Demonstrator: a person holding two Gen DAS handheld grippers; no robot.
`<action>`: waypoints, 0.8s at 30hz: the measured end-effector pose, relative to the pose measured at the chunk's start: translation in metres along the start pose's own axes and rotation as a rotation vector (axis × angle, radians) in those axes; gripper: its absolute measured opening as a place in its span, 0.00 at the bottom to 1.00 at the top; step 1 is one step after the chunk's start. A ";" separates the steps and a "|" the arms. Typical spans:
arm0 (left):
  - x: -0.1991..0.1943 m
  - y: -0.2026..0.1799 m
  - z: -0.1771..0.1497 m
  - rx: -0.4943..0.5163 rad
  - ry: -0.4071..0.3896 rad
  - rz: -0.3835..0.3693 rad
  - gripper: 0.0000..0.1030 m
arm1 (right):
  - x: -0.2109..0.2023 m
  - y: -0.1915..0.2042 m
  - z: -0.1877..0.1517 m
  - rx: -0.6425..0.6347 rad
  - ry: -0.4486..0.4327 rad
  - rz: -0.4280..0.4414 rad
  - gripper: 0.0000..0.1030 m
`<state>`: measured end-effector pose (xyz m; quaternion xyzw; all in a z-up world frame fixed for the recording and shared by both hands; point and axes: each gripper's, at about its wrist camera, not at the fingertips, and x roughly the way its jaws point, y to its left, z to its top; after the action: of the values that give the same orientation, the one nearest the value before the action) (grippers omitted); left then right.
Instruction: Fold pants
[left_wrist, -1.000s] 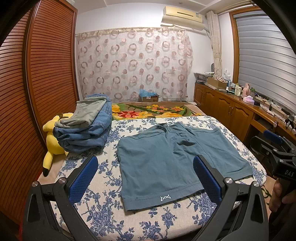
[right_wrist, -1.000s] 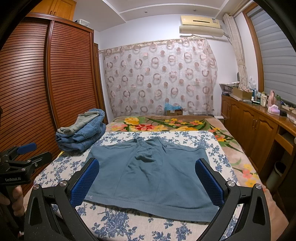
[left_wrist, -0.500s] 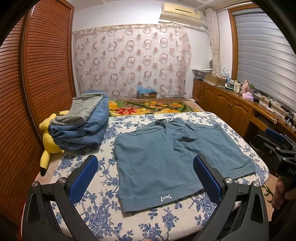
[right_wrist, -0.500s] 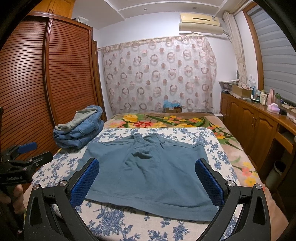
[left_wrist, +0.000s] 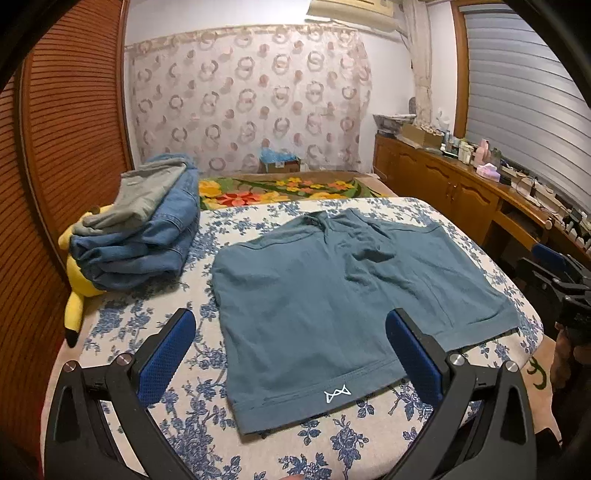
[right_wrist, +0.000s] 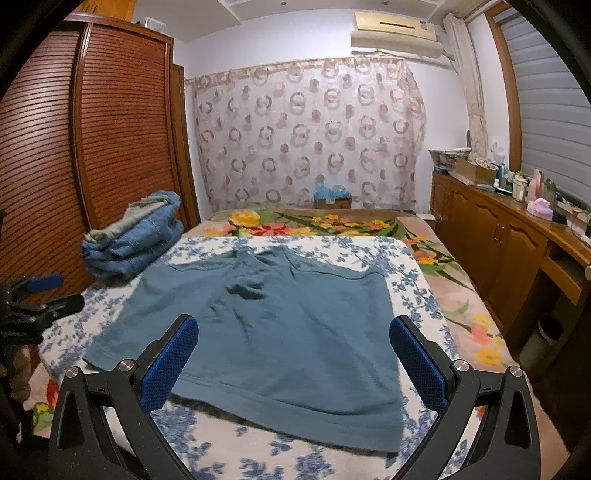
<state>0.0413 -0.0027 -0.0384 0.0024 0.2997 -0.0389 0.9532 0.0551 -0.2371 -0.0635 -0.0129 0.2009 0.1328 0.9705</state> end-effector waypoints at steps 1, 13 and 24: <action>0.003 0.000 0.000 0.001 0.007 -0.004 1.00 | 0.002 -0.001 0.001 -0.004 0.008 -0.004 1.00; 0.033 -0.008 -0.001 0.036 0.062 -0.091 1.00 | 0.022 -0.014 0.013 -0.041 0.092 -0.022 0.90; 0.061 -0.009 -0.007 0.058 0.131 -0.108 1.00 | 0.060 -0.049 0.043 -0.023 0.221 0.015 0.62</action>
<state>0.0861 -0.0157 -0.0791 0.0166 0.3600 -0.0989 0.9276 0.1382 -0.2659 -0.0492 -0.0370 0.3052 0.1400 0.9412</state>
